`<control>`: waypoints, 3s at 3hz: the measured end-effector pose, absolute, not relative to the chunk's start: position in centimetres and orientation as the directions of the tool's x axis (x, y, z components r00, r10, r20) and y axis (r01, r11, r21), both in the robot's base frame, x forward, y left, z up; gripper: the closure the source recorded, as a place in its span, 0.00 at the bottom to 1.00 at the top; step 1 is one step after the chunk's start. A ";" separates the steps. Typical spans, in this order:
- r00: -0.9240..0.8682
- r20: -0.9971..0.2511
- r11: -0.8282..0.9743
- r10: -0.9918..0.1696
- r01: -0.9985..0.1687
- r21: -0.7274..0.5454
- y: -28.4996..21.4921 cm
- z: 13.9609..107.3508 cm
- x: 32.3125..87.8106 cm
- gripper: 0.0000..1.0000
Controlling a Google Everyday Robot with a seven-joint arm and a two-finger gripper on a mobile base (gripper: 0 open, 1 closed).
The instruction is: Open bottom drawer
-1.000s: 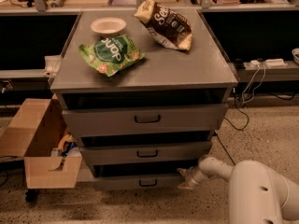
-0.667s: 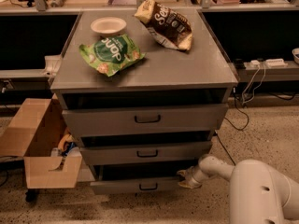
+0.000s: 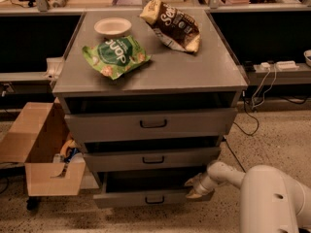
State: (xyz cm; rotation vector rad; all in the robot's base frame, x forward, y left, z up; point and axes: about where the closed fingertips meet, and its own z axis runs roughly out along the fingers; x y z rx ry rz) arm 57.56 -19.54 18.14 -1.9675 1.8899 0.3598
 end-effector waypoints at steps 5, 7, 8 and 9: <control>0.008 -0.486 0.035 -0.874 -0.996 -0.080 -20.7 19.0 53.4 0.06; 0.011 -0.487 0.031 -0.873 -0.997 -0.078 -20.7 18.9 53.3 0.00; 0.019 -0.488 0.017 -0.873 -0.997 -0.070 -20.5 18.4 53.0 0.00; 0.086 -0.477 -0.065 -0.875 -0.996 -0.061 -20.1 17.9 51.5 0.00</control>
Offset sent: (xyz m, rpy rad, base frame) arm -0.0382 -0.0114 0.0074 0.0461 0.0168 -0.0436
